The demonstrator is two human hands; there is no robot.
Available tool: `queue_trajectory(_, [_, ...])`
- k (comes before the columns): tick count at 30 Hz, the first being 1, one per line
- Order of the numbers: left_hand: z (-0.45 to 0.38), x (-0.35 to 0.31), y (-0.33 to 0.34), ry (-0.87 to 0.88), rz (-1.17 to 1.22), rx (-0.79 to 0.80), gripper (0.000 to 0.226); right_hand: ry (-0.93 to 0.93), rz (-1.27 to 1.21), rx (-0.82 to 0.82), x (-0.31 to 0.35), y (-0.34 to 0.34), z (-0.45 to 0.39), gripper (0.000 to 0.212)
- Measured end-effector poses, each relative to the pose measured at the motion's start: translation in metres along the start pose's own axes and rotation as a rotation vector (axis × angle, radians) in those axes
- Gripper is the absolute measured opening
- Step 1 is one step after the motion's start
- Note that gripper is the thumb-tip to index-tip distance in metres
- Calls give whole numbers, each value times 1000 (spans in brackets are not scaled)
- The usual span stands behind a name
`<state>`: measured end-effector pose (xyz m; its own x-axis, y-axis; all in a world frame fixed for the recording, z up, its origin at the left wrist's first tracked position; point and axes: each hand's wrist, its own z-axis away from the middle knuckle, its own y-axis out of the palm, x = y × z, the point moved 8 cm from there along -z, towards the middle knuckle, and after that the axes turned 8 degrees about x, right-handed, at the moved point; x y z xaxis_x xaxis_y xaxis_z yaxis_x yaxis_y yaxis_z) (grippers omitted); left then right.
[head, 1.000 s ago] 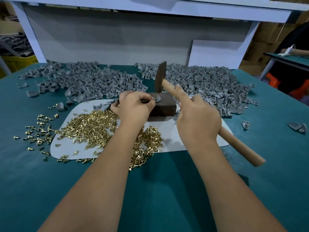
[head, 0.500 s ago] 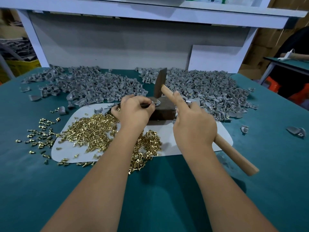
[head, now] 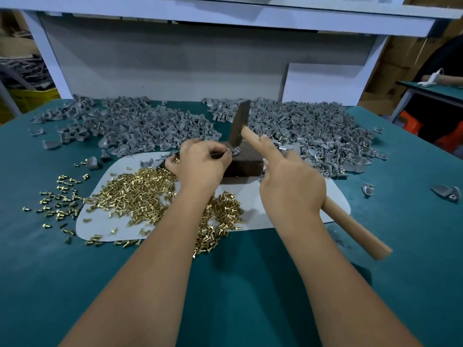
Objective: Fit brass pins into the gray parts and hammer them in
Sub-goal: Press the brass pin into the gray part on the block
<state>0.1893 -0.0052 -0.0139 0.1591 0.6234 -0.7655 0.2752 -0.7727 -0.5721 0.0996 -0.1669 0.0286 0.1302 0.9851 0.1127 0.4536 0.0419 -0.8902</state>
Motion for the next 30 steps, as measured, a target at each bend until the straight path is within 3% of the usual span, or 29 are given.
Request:
queue_trajectory(4, [-3, 2, 2, -11, -40, -16, 26, -5, -97, -168, -4, -14, 6, 66])
queue_trajectory(7, [-2, 2, 1, -14, -10, -2, 30, -15, 47, -24, 3, -2, 1, 62])
queue_trajectory(9, [-1, 2, 1, -15, 0, 1, 30, -3, 34, -13, 2, -1, 1, 61])
queue_trajectory(14, [-3, 3, 3, -23, -52, -7, 12, -1, -119, -259, -7, -23, 7, 61])
queue_trajectory(17, [-2, 3, 2, -28, -23, -2, 18, -4, 21, -15, -1, -5, 0, 61])
queue_trajectory(19, [-1, 2, 2, -32, -27, 1, 17, 17, 36, 24, -2, -1, -1, 60])
queue_trajectory(25, [-1, 2, 1, -22, -66, -18, 3, -34, -124, -299, -4, -26, 8, 59])
queue_trajectory(28, [-1, 3, 0, -30, -29, -13, 19, -43, 11, -53, 3, -7, 0, 59])
queue_trajectory(30, [-1, 3, 2, -41, -30, 3, 15, 11, 39, 8, -2, -2, -1, 59])
